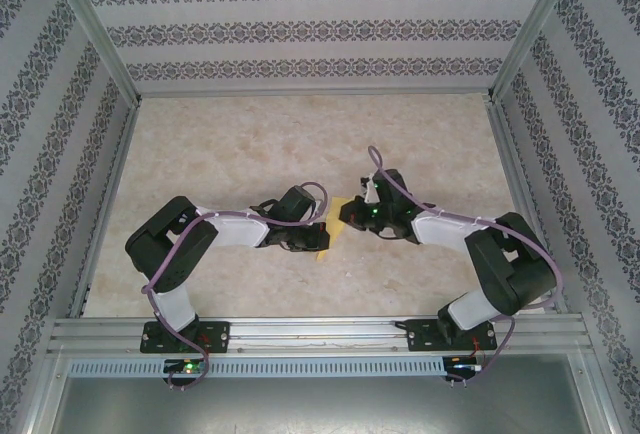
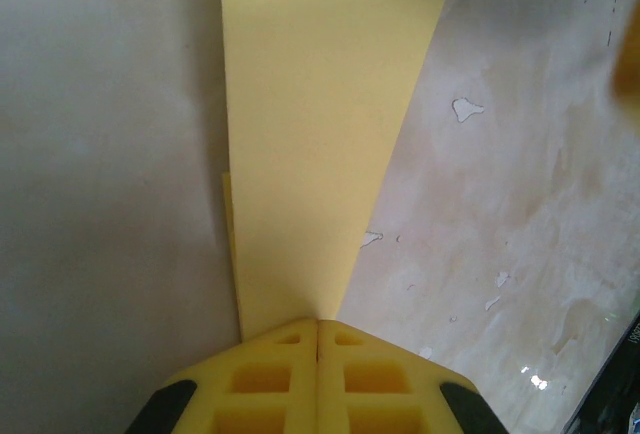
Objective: Fold a paper plane with a square sheet of paper (fold left side to right side)
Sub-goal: Fold the wing for the fifth time at the center of the table.
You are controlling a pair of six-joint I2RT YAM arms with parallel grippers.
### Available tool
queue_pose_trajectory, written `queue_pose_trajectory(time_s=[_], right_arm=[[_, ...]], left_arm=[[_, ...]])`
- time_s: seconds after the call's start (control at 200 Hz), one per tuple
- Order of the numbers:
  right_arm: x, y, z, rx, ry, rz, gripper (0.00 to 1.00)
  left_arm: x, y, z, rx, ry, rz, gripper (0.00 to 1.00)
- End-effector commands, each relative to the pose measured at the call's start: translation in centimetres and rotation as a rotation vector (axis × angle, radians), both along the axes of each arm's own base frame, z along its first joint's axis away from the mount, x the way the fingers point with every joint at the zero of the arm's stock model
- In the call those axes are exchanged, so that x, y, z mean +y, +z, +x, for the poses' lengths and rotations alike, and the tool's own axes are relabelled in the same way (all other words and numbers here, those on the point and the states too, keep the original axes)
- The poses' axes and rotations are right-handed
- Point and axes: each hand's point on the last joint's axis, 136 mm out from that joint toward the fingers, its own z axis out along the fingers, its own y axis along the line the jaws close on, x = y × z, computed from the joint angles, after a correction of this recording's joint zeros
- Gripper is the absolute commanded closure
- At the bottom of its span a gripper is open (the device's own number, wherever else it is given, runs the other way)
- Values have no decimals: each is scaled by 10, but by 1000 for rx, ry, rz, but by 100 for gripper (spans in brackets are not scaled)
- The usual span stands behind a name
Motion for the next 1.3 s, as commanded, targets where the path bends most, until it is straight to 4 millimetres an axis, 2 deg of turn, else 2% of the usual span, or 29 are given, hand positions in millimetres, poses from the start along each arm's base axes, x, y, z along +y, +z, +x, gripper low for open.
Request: queue_pose_trajectory(time_s=[0.0, 0.24, 0.475, 0.735, 0.939, 1.044, 1.299], right_arm=[[8, -7, 4, 5, -37, 10, 100], [32, -29, -1, 60, 33, 9, 100], [22, -57, -7, 116, 10, -47, 100], [10, -84, -22, 178, 22, -88, 100], [12, -85, -24, 152, 80, -84, 100], [16, -81, -24, 138, 116, -78, 100], [17, -83, -26, 147, 140, -83, 100]], left_arm=[[36, -42, -26, 114, 39, 185, 100], [33, -40, -24, 110, 41, 171, 100], [30, -32, -21, 92, 44, 147, 100], [15, -1, -7, 41, 39, 62, 95], [11, 40, 0, -1, 46, -25, 90], [13, 54, -5, -3, 43, -49, 90], [4, 52, -22, 82, 26, -161, 91]])
